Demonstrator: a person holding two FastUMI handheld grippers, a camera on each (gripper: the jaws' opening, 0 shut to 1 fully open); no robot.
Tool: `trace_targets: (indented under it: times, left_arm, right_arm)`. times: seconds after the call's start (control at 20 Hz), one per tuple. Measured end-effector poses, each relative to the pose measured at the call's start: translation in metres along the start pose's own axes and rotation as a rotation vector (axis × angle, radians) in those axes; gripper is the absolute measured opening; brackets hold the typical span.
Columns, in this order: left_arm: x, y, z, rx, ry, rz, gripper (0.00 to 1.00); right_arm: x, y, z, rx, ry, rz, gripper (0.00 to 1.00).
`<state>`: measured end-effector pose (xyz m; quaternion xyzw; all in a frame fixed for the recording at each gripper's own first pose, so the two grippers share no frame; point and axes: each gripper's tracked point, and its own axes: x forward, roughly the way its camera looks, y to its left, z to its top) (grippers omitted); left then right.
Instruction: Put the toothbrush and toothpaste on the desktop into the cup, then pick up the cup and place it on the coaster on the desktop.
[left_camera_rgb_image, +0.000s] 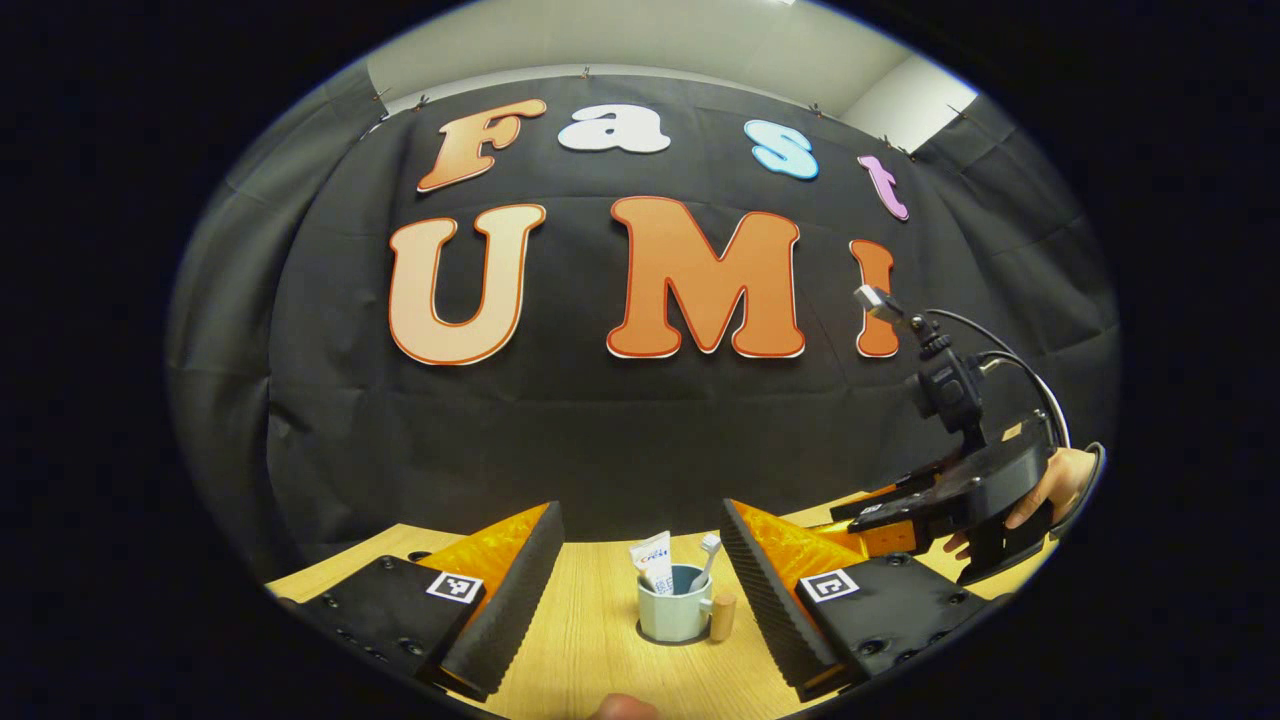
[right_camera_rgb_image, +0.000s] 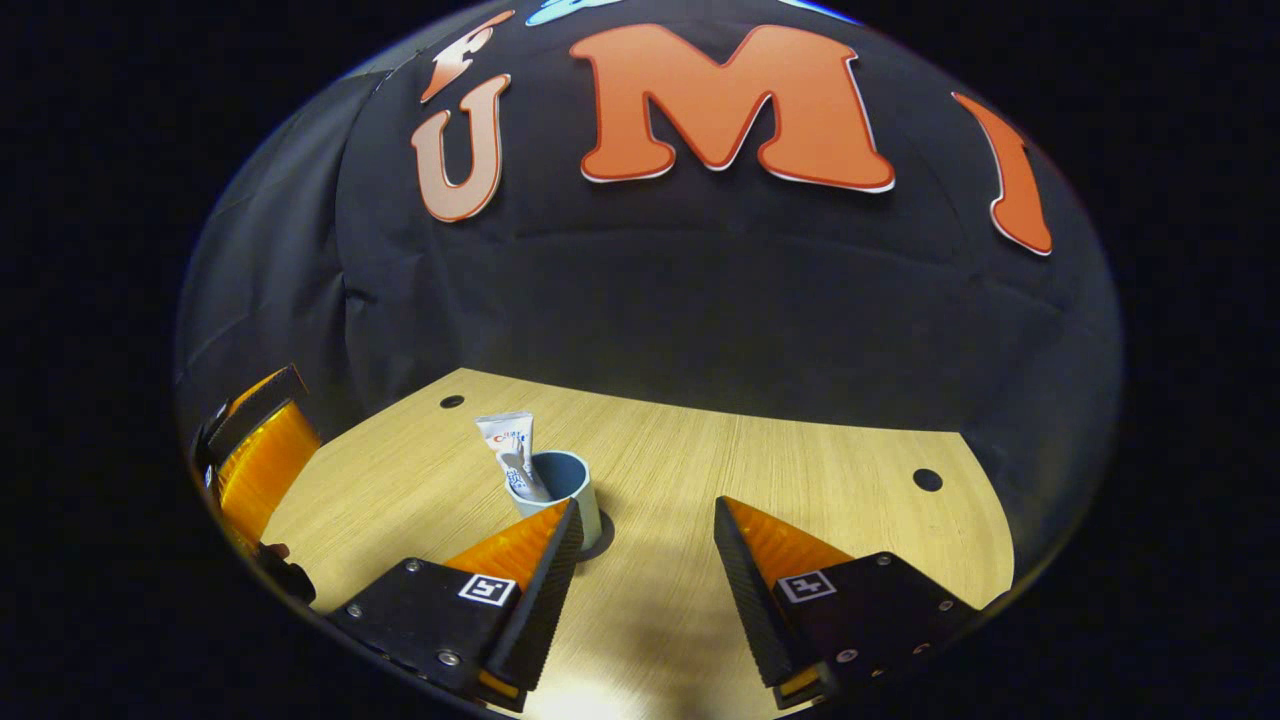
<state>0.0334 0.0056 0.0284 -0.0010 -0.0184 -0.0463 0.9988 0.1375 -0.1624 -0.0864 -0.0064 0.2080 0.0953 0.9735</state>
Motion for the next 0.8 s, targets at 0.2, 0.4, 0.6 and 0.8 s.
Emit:
trace_targets:
  times: [0.2,0.4,0.6,0.8]
  left_arm:
    - [0.003,-0.013,0.0,-0.02,-0.001,-0.014,0.98]
    - [0.009,-0.018,-0.007,-0.023,0.01,0.0,0.99]
    - [0.014,-0.007,-0.019,-0.038,0.019,0.031,1.0]
    - [0.015,0.015,-0.023,-0.005,0.021,0.082,1.0]
  right_arm:
    - [-0.017,-0.016,0.004,0.001,-0.1,-0.038,0.8]
    - [-0.03,-0.029,0.003,-0.005,-0.189,-0.086,0.8]
    - [-0.033,-0.029,0.005,-0.068,-0.263,-0.119,0.8]
    - [-0.036,-0.018,0.012,-0.132,-0.336,-0.146,0.8]
